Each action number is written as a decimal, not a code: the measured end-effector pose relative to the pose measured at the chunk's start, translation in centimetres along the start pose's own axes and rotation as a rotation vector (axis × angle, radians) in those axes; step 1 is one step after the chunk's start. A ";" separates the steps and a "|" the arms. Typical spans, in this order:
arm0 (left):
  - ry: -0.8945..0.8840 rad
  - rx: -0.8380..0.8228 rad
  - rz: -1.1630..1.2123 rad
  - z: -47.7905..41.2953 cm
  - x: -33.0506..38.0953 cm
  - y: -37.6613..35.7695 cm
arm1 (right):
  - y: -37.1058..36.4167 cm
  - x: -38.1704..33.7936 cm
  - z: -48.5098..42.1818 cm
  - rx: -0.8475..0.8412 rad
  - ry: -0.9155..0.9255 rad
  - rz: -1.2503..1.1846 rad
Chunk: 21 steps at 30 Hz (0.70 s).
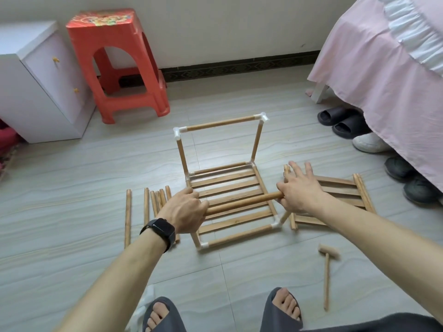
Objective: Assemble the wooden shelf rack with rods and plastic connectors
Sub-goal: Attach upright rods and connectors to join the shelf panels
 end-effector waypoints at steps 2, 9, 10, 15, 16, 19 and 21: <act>-0.024 -0.060 0.024 -0.1 -0.6 -0.4 | 0.2 -0.9 -0.4 0.071 0.151 0.086; -0.139 0.069 0.096 0.3 -0.5 0.2 | -2.1 -1.5 -0.5 0.244 0.075 -0.128; -0.139 0.084 0.104 0.2 -0.6 0.3 | -2.2 -1.3 -0.6 0.278 0.067 -0.142; -0.122 0.064 0.122 -0.9 -1.6 -0.4 | -1.4 -0.9 -2.1 0.389 0.079 -0.169; -0.114 0.082 0.141 -1.1 -1.8 -0.1 | -1.3 -0.8 -2.4 0.415 0.099 -0.181; -0.099 0.089 0.203 -1.2 -2.0 0.3 | -0.7 -0.7 -2.9 0.490 0.148 -0.204; -0.100 0.084 0.221 -1.0 -1.9 0.0 | -0.6 -0.8 -2.7 0.544 0.166 -0.227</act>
Point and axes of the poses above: each hand's wrist, its own z-axis away from the middle knuckle, its own y-axis out of the back of the hand, x = y × z, the point moved 8 cm from there along -z, towards the middle knuckle, and after that the axes turned 14 degrees about x, right-handed, at the moved point
